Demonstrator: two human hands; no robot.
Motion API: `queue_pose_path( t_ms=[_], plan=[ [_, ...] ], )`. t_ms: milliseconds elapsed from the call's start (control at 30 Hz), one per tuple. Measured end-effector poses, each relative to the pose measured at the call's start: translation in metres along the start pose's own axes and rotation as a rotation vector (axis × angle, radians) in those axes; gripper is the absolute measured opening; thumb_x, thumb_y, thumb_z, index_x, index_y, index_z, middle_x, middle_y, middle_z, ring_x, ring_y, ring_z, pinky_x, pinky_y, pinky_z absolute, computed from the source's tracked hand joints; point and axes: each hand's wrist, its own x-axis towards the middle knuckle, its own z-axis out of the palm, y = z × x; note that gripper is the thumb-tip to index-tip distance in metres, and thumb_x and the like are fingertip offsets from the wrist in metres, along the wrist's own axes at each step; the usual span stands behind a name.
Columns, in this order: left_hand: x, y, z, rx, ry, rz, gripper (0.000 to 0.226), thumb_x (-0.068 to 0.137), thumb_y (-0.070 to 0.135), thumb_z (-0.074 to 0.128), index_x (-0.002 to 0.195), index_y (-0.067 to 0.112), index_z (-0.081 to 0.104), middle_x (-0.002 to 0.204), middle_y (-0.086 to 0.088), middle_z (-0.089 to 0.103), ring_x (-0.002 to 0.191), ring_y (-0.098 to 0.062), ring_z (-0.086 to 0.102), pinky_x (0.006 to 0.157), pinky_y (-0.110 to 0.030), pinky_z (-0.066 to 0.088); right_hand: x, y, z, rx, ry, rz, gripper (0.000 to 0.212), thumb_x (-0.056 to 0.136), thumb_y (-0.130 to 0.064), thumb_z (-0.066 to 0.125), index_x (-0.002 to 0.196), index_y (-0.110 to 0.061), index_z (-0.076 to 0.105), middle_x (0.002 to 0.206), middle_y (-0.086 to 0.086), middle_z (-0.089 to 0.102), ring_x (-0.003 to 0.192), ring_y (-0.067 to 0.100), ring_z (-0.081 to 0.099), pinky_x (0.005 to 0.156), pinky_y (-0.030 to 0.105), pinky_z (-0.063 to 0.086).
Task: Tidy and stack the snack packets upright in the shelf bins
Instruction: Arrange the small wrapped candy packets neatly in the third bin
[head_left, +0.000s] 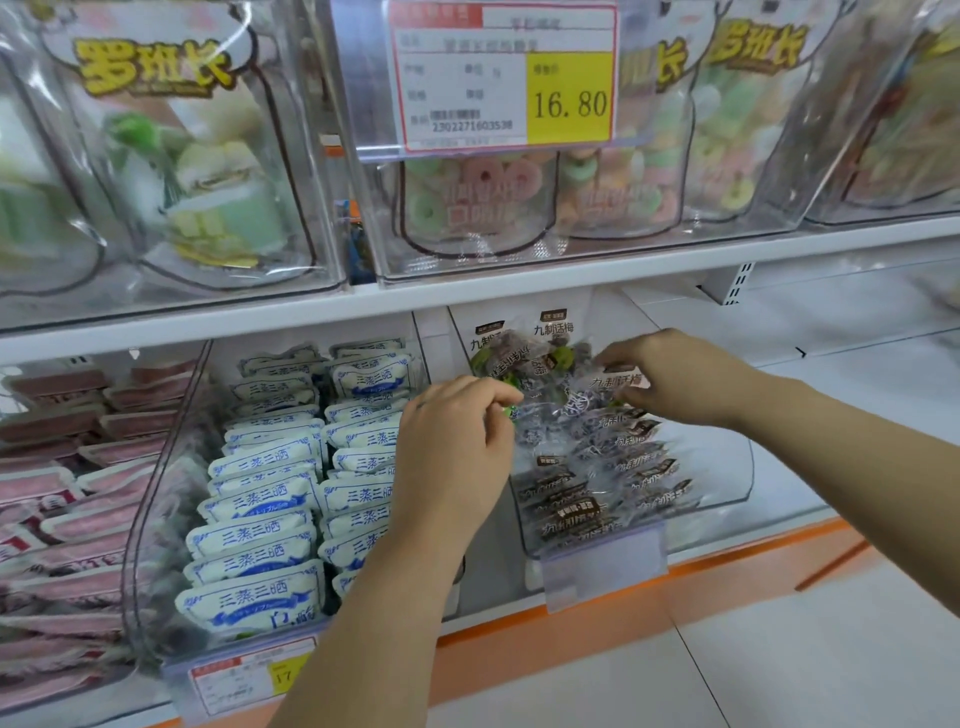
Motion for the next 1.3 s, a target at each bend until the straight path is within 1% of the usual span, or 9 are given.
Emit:
queue_pose_path(
  t_ms=[67,267,467,633,867,1033,1133,1200,1300],
  plan=[
    [0.001,0.0,0.001,-0.003,0.015,-0.002,0.023,0.087,0.006,0.054,0.094,0.02,0.07,0.093,0.009,0.068,0.093,-0.014,0.059,0.089,-0.043,0.047,0.001,-0.002,0.002,-0.09,-0.039,0.014,0.028,0.091,-0.026,0.054,0.119,-0.031,0.06,0.115,-0.001,0.066,0.109,0.021,0.057,0.083,0.032,0.047],
    [0.003,0.001,-0.002,-0.087,0.057,-0.049,0.026,0.088,0.001,0.052,0.097,0.017,0.07,0.094,0.008,0.067,0.087,-0.006,0.058,0.082,-0.025,0.049,-0.001,-0.018,-0.012,0.083,0.31,-0.179,0.018,0.09,-0.022,0.058,0.103,-0.025,0.07,0.093,-0.003,0.073,0.087,0.024,0.065,0.071,0.029,0.045],
    [0.003,0.004,-0.007,-0.12,0.065,-0.094,0.026,0.089,0.001,0.051,0.097,0.017,0.07,0.096,0.009,0.066,0.087,-0.002,0.057,0.072,-0.002,0.039,0.013,-0.043,0.008,0.152,-0.088,-0.307,0.02,0.09,-0.017,0.059,0.106,-0.022,0.071,0.1,-0.007,0.072,0.078,0.001,0.057,0.076,0.021,0.044],
    [0.002,0.0,-0.011,-0.113,0.061,-0.105,0.026,0.09,0.003,0.051,0.095,0.02,0.07,0.092,0.015,0.062,0.085,0.001,0.056,0.07,-0.002,0.039,0.022,-0.044,0.013,0.109,-0.295,-0.305,0.025,0.093,-0.028,0.055,0.112,-0.018,0.068,0.107,-0.001,0.07,0.091,0.014,0.064,0.08,0.024,0.045],
    [0.001,-0.002,-0.012,-0.127,0.045,-0.095,0.026,0.09,0.004,0.052,0.095,0.022,0.07,0.092,0.016,0.063,0.082,0.001,0.057,0.071,-0.009,0.044,0.032,-0.063,0.025,-0.044,-0.371,-0.32,0.022,0.097,-0.023,0.048,0.088,-0.01,0.065,0.075,-0.002,0.056,0.071,0.018,0.05,0.069,0.027,0.039],
    [0.001,-0.005,-0.012,-0.129,0.035,-0.086,0.025,0.091,0.006,0.051,0.094,0.023,0.07,0.09,0.019,0.061,0.084,0.001,0.058,0.071,-0.012,0.046,0.031,-0.058,0.016,0.112,-0.505,-0.264,0.041,0.097,-0.022,0.048,0.06,-0.035,0.04,0.052,-0.017,0.045,0.054,-0.008,0.041,0.058,0.014,0.028],
    [0.001,-0.006,-0.011,-0.14,0.035,-0.088,0.025,0.091,0.006,0.052,0.094,0.023,0.07,0.09,0.018,0.062,0.083,0.0,0.058,0.07,-0.012,0.047,0.021,-0.052,0.018,0.189,-0.591,-0.255,0.022,0.099,-0.028,0.045,0.106,-0.03,0.065,0.104,-0.019,0.067,0.095,-0.005,0.057,0.088,0.025,0.042],
    [0.001,-0.007,-0.011,-0.143,0.04,-0.084,0.025,0.09,0.006,0.052,0.094,0.022,0.07,0.091,0.015,0.064,0.081,0.0,0.059,0.07,-0.013,0.047,0.016,-0.053,0.021,0.194,-0.66,-0.194,0.042,0.099,-0.041,0.038,0.137,-0.024,0.046,0.142,-0.007,0.046,0.129,0.011,0.043,0.11,0.03,0.03],
    [0.002,-0.006,-0.01,-0.142,0.042,-0.077,0.025,0.09,0.005,0.052,0.094,0.021,0.07,0.093,0.013,0.066,0.083,0.0,0.058,0.073,-0.013,0.047,0.014,-0.052,0.017,0.299,-0.684,-0.121,0.051,0.096,-0.055,0.031,0.136,-0.026,0.047,0.136,-0.015,0.044,0.128,0.009,0.04,0.112,0.034,0.026]
  ],
)
